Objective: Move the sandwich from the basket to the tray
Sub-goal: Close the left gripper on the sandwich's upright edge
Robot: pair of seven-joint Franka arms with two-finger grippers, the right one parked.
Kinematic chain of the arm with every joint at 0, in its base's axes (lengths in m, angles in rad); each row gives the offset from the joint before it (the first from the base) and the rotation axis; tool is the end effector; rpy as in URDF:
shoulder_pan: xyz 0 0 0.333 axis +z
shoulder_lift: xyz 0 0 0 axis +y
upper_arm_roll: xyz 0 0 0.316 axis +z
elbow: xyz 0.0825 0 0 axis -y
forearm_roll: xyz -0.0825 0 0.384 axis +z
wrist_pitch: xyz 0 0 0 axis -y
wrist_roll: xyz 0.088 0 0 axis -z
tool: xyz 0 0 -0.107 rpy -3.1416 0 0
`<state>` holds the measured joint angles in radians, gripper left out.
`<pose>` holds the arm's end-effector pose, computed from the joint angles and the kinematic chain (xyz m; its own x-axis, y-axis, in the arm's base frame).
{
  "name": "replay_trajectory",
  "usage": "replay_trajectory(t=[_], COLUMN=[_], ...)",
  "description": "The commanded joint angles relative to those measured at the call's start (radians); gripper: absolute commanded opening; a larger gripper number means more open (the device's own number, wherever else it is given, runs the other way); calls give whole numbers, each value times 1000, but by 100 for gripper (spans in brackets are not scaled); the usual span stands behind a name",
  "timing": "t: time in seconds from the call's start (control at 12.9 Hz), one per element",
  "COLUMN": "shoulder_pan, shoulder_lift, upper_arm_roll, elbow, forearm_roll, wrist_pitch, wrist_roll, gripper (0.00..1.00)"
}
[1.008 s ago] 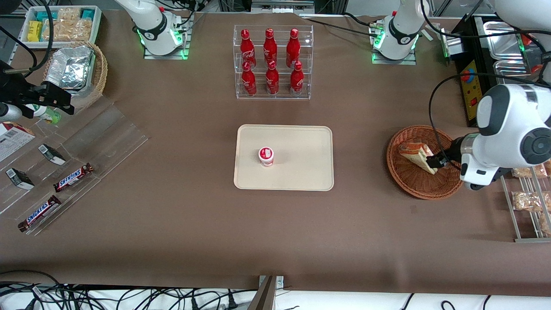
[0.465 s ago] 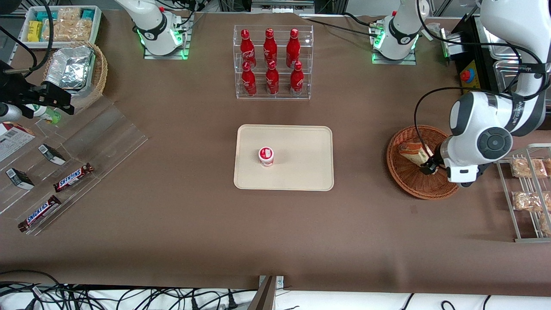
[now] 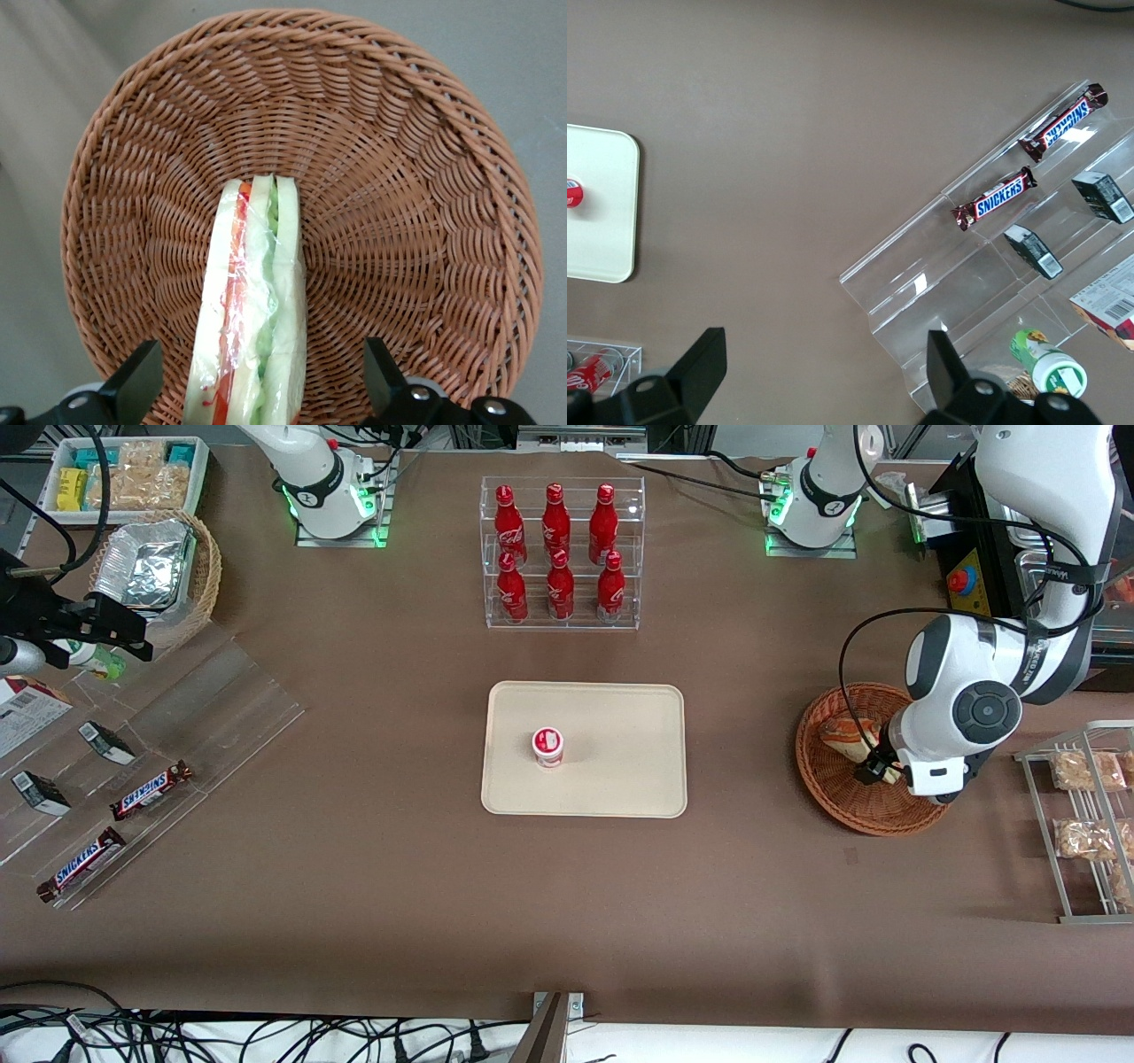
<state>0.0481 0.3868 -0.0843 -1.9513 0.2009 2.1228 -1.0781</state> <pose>0.5930 -0.0110 0.2651 0.6048 0.7964 -0.0032 0.7718 -0.5871 -0.2441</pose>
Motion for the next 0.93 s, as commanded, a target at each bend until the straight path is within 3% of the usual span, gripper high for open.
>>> replay_trajectory(t=[0.0, 0.62, 0.7, 0.85], shoulder_pan=[3, -1, -1, -2], shoulder_lift=[-5, 12, 12, 21], upper_arm_roll=[-5, -5, -5, -6], elbow=[-18, -18, -18, -18], forearm_roll=[32, 32, 32, 32], wrist_pitch=[16, 17, 16, 17], wrist_roll=[-52, -86, -95, -114], gripper=[100, 100, 91, 63])
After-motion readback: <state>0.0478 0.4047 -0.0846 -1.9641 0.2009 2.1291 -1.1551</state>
